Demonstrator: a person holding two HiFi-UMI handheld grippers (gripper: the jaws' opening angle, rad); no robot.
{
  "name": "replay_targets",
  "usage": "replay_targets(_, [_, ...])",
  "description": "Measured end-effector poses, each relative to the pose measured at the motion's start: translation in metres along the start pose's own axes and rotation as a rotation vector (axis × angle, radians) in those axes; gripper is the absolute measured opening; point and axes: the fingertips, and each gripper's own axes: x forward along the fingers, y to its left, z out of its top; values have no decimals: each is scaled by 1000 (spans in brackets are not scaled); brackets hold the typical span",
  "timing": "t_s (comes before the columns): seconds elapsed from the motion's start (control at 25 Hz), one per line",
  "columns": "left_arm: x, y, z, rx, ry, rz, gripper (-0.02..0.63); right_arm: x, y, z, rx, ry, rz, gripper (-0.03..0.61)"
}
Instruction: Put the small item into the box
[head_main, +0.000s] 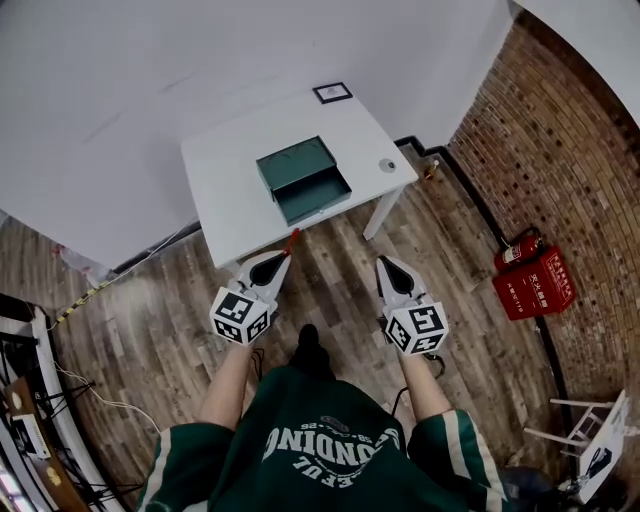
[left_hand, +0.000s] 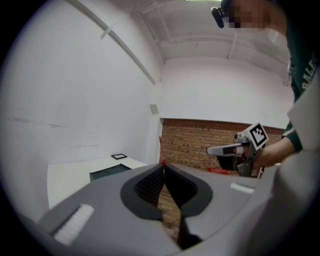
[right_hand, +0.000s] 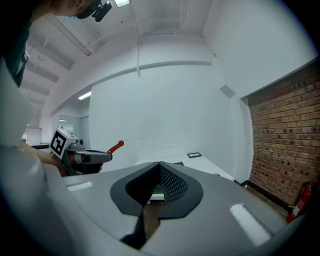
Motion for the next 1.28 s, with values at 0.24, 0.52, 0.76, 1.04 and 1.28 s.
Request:
replay_targets(0.24, [40,48,10,24,16,-26,55,58,-18,17,2,1,-23,2])
replay_targets(0.52, [80,88,12,16,32,-68,55,106,-26,19,-7,20,-43,2])
replay_targets(0.76, [106,101,11,5,44,-90,55,127,-44,16,8,38,-57,2])
replay_targets(1.04, [139,119,10,-10,55,-53,55,164,-71,15,22,47,-9,2])
replay_targets(1.28, [168,138,2,-31,75,42,57,221,-98,10,48,74,111,2])
